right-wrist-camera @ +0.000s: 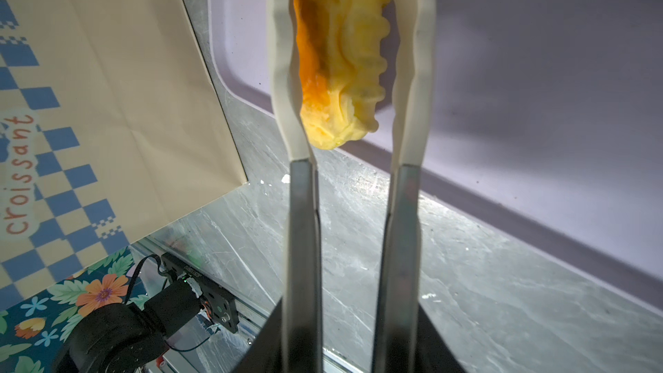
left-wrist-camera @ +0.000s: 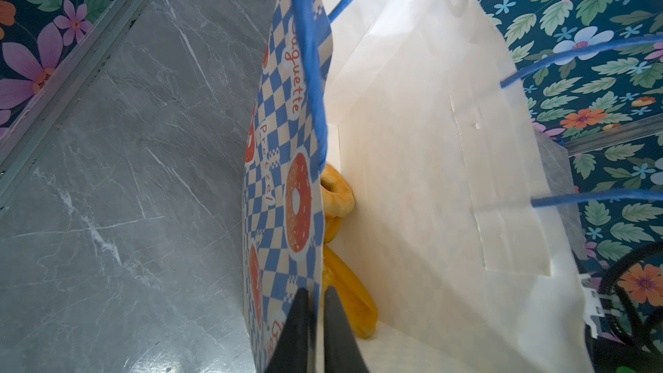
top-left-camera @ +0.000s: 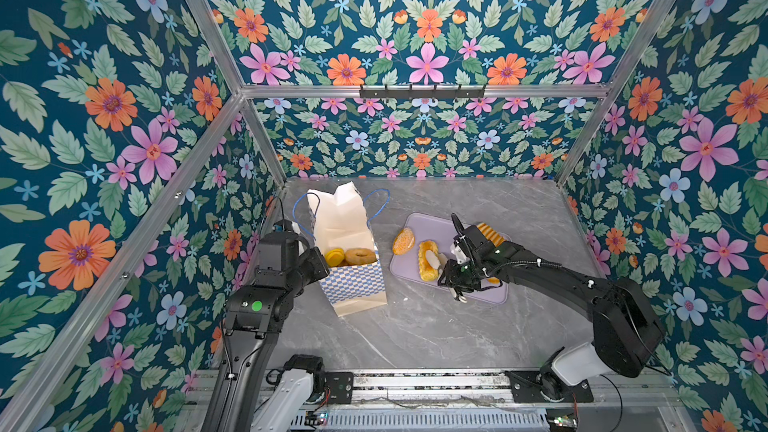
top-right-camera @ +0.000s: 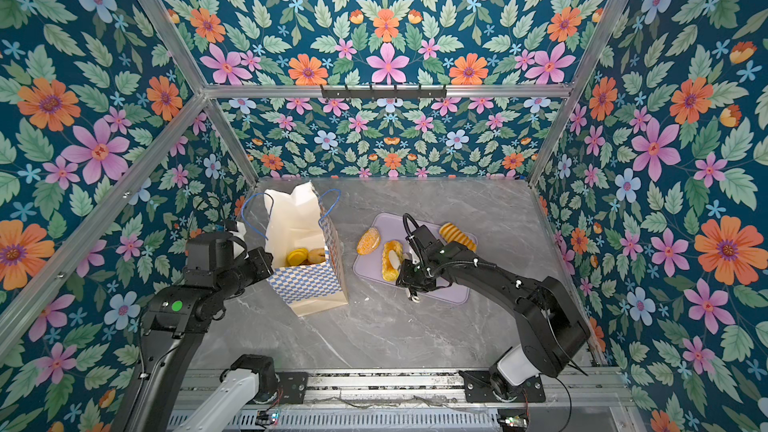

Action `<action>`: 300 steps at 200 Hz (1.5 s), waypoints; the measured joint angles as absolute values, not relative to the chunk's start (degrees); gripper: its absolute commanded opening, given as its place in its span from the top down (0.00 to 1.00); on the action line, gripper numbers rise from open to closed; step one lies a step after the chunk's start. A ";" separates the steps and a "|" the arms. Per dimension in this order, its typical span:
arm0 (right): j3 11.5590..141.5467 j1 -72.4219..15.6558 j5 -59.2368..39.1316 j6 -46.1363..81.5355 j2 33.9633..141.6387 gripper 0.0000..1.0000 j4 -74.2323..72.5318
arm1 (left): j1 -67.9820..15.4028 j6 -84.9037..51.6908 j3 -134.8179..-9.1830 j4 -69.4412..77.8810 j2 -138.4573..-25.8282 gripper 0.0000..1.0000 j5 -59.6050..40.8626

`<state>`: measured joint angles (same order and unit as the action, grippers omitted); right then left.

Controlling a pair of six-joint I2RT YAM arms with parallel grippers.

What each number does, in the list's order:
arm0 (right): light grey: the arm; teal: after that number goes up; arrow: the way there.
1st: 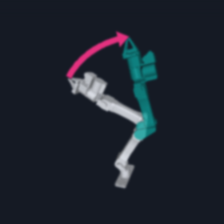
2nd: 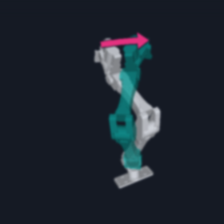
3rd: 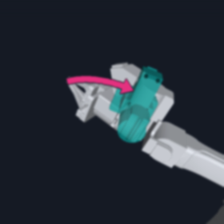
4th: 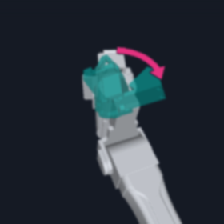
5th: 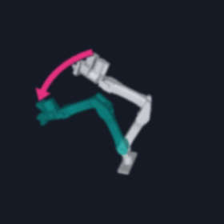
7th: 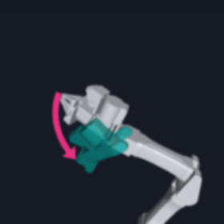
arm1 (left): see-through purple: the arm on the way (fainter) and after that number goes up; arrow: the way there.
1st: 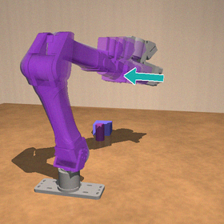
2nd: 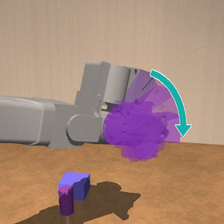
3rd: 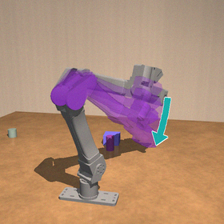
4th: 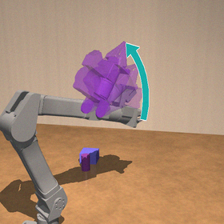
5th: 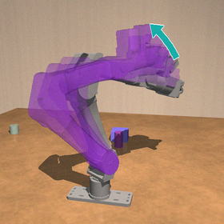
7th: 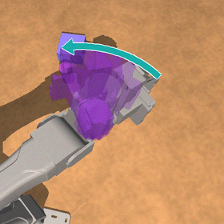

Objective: Place the fake bread into the paper bag
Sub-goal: 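Lift the ridged pastry with the tongs above the tray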

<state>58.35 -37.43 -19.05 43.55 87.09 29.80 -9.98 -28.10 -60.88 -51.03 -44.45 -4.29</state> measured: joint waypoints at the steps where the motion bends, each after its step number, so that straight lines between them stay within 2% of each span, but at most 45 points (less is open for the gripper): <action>1: 58.35 -37.43 -19.05 43.57 87.05 0.62 29.80 | -9.98 -28.10 -60.88 -51.03 -44.45 0.87 -4.29; 85: 58.33 -37.43 -17.39 43.81 83.44 0.69 30.39 | -9.96 -28.10 -60.90 -51.03 -44.36 0.88 -4.08; 300: 62.19 -37.43 -13.15 42.17 76.31 0.71 37.45 | -9.96 -28.10 -61.30 -51.31 -43.88 0.88 -3.86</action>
